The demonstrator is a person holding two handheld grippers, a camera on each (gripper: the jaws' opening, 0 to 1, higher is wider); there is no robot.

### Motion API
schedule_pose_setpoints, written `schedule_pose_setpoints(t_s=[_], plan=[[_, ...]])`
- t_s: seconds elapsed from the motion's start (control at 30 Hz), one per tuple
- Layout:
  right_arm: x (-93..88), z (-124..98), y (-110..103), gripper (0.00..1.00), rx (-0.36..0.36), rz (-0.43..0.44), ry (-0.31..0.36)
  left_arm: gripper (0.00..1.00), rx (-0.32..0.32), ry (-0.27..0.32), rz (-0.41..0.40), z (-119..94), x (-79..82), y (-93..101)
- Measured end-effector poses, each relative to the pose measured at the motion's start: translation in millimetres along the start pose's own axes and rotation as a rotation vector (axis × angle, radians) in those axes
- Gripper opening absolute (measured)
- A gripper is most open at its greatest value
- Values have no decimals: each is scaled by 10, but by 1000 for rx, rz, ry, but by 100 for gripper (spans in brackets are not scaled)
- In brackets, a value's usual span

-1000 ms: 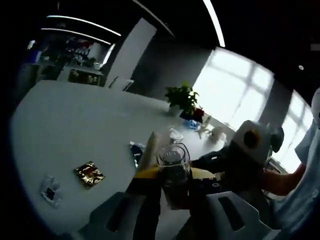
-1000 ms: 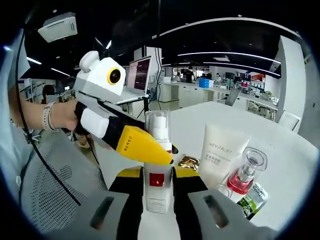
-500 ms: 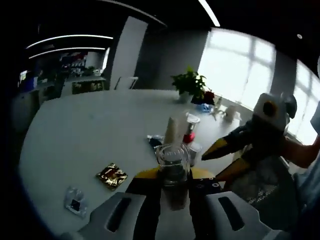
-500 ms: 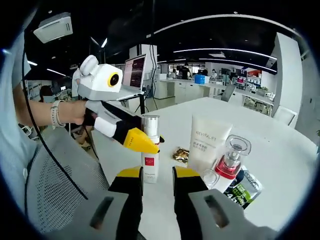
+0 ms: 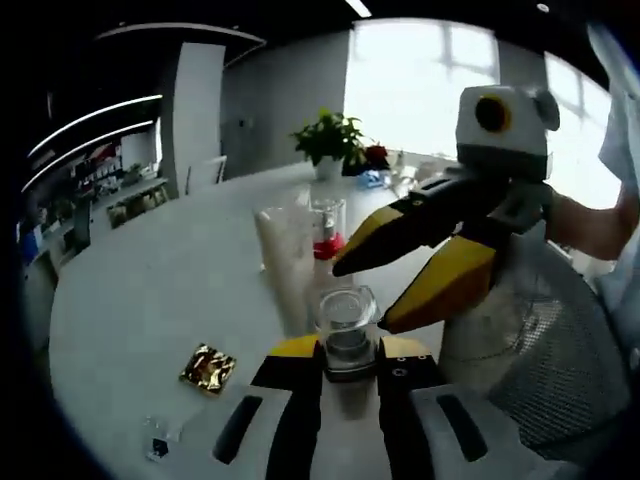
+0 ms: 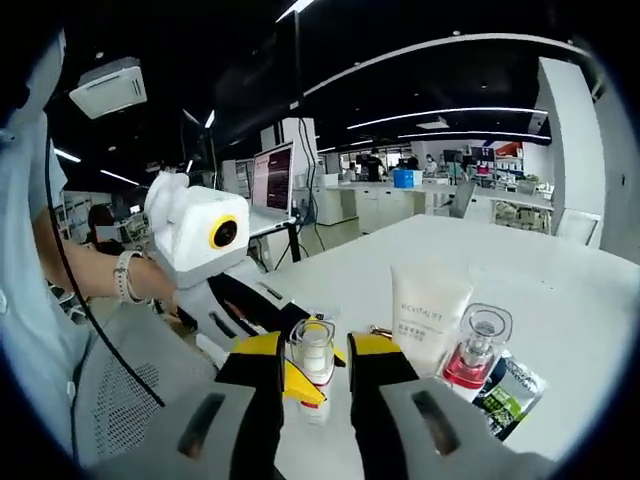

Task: Arrange the skincare products in the storage area until every visible bottle or jar stands upright without overlapping.

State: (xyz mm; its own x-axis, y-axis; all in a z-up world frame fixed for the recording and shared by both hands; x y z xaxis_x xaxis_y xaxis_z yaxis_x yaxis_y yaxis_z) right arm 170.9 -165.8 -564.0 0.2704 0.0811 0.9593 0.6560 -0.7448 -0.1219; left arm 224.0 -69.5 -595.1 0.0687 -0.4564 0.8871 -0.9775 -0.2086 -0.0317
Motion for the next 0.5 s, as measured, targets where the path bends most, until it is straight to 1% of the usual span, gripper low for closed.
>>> schedule_pose_setpoints(t_s=[0.07, 0.17, 0.3, 0.37, 0.5], plan=[[-8, 25, 3, 26, 0, -3, -6, 17, -3, -3, 22, 4, 14, 18], [-8, 43, -11, 26, 16, 8, -1, 17, -26, 2, 48, 7, 34, 50], [-26, 64, -7, 24, 22, 18, -1, 17, -40, 5, 92, 15, 45, 80], [-29, 63, -2, 23, 19, 23, 4, 17, -53, 6, 78, 18, 49, 90], [-45, 64, 5, 22, 22, 22, -3, 17, -55, 8, 99, 35, 51, 85]])
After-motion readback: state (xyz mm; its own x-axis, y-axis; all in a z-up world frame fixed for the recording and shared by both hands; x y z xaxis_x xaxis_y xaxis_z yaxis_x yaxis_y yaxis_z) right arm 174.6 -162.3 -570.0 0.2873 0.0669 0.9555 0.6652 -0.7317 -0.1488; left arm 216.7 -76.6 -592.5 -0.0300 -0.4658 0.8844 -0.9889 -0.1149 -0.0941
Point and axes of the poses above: the point that each gripper's makers call its tool centre point, and the gripper's own axes: z roughly forward along the fingers, y roughly to its right, x roughly out of its top, the point moved 8 cm from there along -z, roughly backward along the fingers, and after that the axes turned 10 degrees about x, right-handed, at the moved point
